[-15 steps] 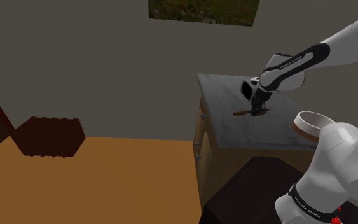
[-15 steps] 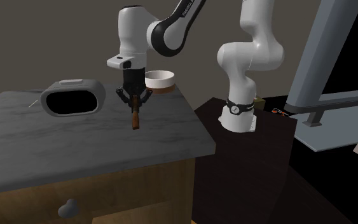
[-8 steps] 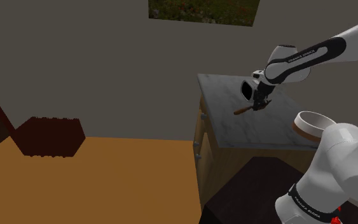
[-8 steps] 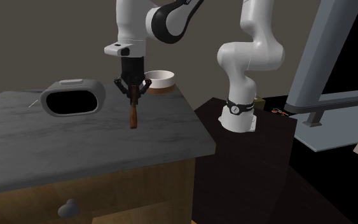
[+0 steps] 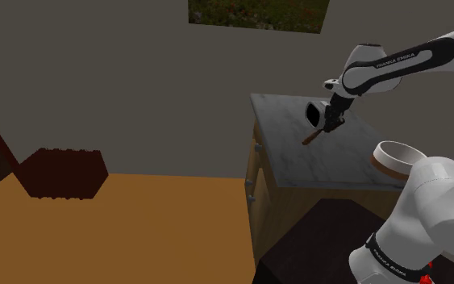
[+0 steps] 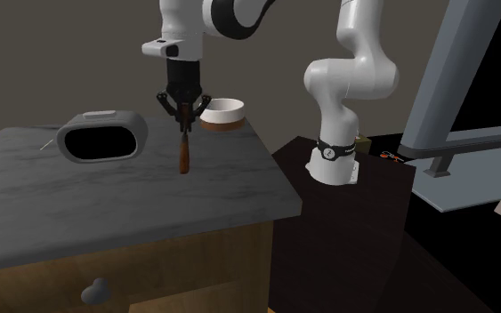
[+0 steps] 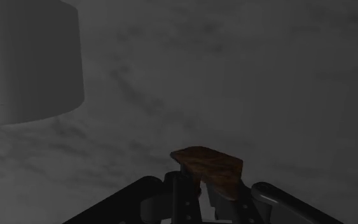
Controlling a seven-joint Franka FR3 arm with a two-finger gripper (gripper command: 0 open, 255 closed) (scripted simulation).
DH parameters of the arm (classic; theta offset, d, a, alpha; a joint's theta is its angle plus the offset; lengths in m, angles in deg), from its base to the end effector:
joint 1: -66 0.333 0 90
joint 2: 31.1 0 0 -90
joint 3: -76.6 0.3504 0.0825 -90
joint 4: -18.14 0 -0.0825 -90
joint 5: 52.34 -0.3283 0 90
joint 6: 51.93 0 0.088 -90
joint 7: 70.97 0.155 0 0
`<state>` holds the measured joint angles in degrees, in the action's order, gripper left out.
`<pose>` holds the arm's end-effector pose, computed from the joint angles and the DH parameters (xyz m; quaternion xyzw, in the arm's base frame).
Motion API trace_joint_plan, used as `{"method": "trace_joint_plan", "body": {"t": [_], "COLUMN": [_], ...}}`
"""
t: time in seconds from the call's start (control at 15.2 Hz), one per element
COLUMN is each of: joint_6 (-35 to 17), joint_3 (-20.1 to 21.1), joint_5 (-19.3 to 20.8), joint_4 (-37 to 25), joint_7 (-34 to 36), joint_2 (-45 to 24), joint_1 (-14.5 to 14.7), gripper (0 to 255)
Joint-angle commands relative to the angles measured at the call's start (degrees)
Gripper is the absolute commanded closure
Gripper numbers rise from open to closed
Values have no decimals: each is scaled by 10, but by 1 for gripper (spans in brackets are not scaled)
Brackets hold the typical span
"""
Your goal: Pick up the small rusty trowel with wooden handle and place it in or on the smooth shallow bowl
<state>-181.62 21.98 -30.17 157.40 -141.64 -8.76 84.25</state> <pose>0.3143 -0.2747 0.4106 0.9080 0.4159 0.0339 0.0379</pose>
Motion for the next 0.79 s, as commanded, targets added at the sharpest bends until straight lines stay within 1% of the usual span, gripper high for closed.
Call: {"method": "trace_joint_plan", "body": {"t": [0.0,0.73], "joint_6": [19,109], "joint_3": [9,52], "joint_5": [1,2], "joint_4": [-11,-63], "joint_7": [2,10], "joint_2": [9,47], "joint_1": [-3,-17], "gripper": [255,255]}}
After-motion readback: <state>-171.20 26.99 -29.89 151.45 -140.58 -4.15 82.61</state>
